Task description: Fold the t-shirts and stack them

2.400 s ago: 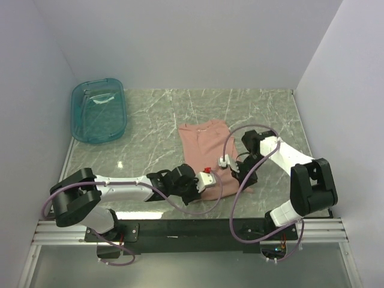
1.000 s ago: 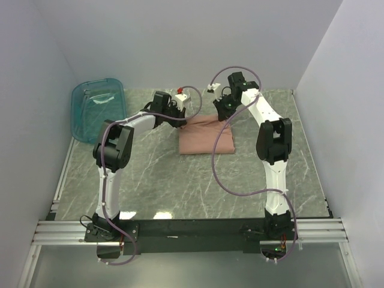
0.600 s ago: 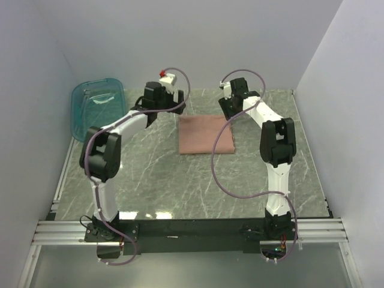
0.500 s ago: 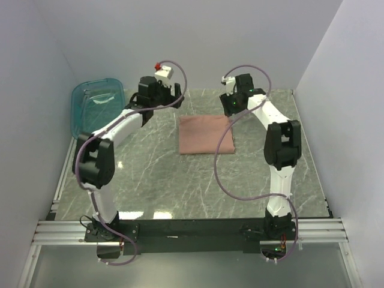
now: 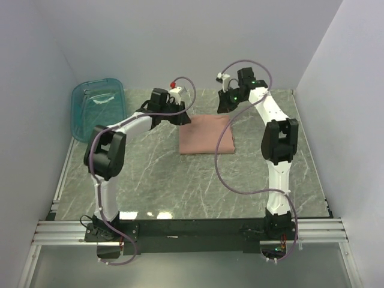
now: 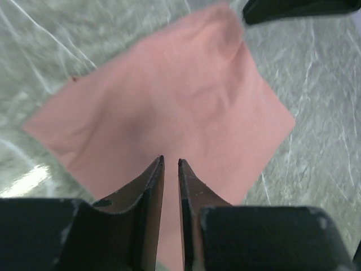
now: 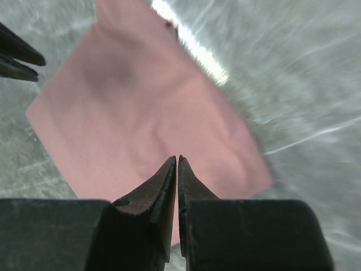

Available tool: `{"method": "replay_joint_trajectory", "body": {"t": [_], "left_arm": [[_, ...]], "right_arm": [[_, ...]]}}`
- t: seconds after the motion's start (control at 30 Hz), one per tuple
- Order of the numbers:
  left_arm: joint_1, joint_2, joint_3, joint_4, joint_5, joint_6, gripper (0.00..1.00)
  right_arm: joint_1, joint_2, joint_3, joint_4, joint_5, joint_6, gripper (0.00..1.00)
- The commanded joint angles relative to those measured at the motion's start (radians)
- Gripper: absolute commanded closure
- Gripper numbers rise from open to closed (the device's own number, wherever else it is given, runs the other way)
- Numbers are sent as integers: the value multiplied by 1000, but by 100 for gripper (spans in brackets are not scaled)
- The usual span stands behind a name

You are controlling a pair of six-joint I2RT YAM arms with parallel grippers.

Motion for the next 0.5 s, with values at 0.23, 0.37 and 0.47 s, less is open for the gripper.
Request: {"method": "replay_joint_trajectory", "body": {"t": [0.23, 0.37, 0.47], "left_arm": [[7, 194, 194, -54, -41, -54, 79], [25, 215, 200, -41, -133, -73, 78], [39, 231, 211, -38, -213, -86, 77]], "right_arm": [[-4, 75, -14, 54, 204, 201, 95], [-27, 61, -46, 86, 245, 227, 97], [-45, 65, -47, 91, 277, 237, 97]]}}
